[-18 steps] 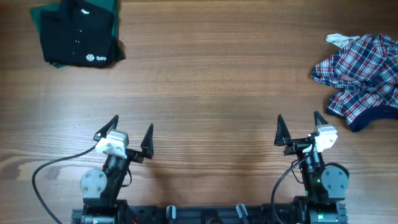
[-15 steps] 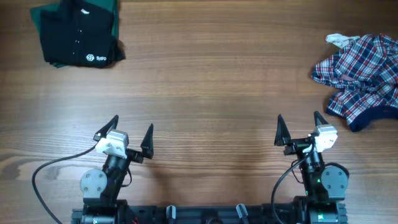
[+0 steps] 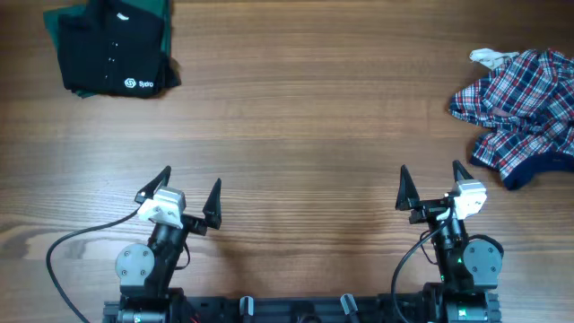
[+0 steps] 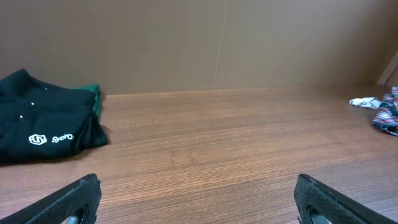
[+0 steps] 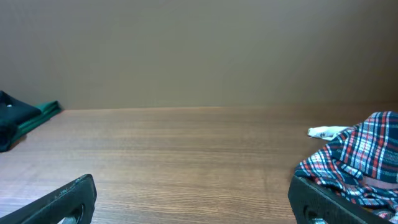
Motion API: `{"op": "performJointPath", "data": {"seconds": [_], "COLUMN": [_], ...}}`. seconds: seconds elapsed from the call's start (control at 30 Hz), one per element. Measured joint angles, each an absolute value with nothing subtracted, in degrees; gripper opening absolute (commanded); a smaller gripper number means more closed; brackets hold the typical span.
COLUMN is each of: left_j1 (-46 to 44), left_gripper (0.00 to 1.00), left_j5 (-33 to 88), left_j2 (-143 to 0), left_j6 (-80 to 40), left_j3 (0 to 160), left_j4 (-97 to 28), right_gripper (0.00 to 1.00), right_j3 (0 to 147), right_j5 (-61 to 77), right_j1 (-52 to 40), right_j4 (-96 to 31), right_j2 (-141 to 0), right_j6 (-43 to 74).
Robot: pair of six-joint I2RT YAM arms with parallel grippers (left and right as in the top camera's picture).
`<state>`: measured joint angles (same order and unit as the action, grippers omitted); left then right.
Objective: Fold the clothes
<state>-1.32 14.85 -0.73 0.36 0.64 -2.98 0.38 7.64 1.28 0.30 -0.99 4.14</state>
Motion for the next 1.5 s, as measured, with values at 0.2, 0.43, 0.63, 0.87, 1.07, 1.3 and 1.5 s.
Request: {"op": "performJointPath", "data": {"seconds": [0.2,0.43,0.63,0.87,1.07,1.3,1.5], "left_j1": [-1.3,-1.3,-1.3,-1.3,-1.3,-1.3,-1.3], "left_gripper": [1.00,1.00,1.00,1.00,1.00,1.00,1.00], "left_j5": [14.9,14.9,14.9,14.9,14.9,14.9,14.9], "left_j2": [-0.7,-0.7,-0.7,-0.7,-0.7,-0.7,-0.7], "left_j6": [0.4,0.4,0.4,0.4,0.4,0.4,0.4], "left_j3": [0.6,0.6,0.6,0.6,0.6,0.6,0.6], "left_j4": [-3.0,-3.0,-3.0,-3.0,-3.0,-3.0,-3.0], "right_gripper": [1.00,1.00,1.00,1.00,1.00,1.00,1.00], "right_j3": [0.4,0.4,0.4,0.4,0.4,0.4,0.4], "right_j5": [7.6,7.6,7.6,7.6,7.6,7.6,9.0], "right_j1": [1.3,1.3,1.3,1.3,1.3,1.3,1.3], "right_j4": [0.3,0.3,0.3,0.3,0.3,0.3,5.3], "right_j2": [-1.0,-1.0,-1.0,-1.0,-1.0,-1.0,-1.1], "right_j6": [4.2,4.2,4.2,4.2,4.1,4.1,7.1]}}
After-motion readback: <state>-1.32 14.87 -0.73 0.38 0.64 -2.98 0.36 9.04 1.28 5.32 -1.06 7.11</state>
